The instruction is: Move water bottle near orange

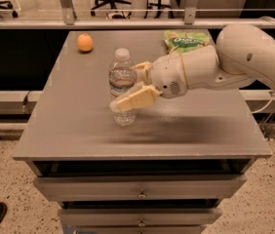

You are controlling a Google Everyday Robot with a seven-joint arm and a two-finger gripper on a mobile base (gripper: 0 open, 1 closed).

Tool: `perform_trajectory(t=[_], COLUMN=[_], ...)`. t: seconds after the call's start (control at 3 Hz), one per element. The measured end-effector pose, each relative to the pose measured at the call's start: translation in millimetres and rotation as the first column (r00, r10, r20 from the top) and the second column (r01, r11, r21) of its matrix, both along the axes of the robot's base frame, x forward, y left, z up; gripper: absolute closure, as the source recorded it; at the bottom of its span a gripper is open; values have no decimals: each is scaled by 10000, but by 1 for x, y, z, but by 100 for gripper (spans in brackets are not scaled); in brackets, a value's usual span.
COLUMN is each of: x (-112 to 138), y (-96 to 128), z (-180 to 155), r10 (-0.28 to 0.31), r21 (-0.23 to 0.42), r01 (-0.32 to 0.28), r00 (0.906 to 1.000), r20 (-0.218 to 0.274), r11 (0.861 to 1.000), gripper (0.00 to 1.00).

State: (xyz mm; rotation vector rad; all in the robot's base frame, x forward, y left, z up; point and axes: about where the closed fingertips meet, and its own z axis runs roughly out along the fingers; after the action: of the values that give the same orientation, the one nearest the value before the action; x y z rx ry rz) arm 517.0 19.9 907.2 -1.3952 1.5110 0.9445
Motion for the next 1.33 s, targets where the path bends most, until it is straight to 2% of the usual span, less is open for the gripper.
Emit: perform_trajectory(t=[0.33,0.67,1.0,1.33], x=[3,19,40,52], y=[9,-3,-26,-46], z=[0,13,51,66], r10=[-33,-373,-1062,-1490], r21=[201,103,-621,-987], r01=[36,371,1135,1654], r00=[9999,9990,9883,9766], r20=[-162,234,1098,1551], r11=[9998,9993,9916,9813], gripper=[64,88,100,100])
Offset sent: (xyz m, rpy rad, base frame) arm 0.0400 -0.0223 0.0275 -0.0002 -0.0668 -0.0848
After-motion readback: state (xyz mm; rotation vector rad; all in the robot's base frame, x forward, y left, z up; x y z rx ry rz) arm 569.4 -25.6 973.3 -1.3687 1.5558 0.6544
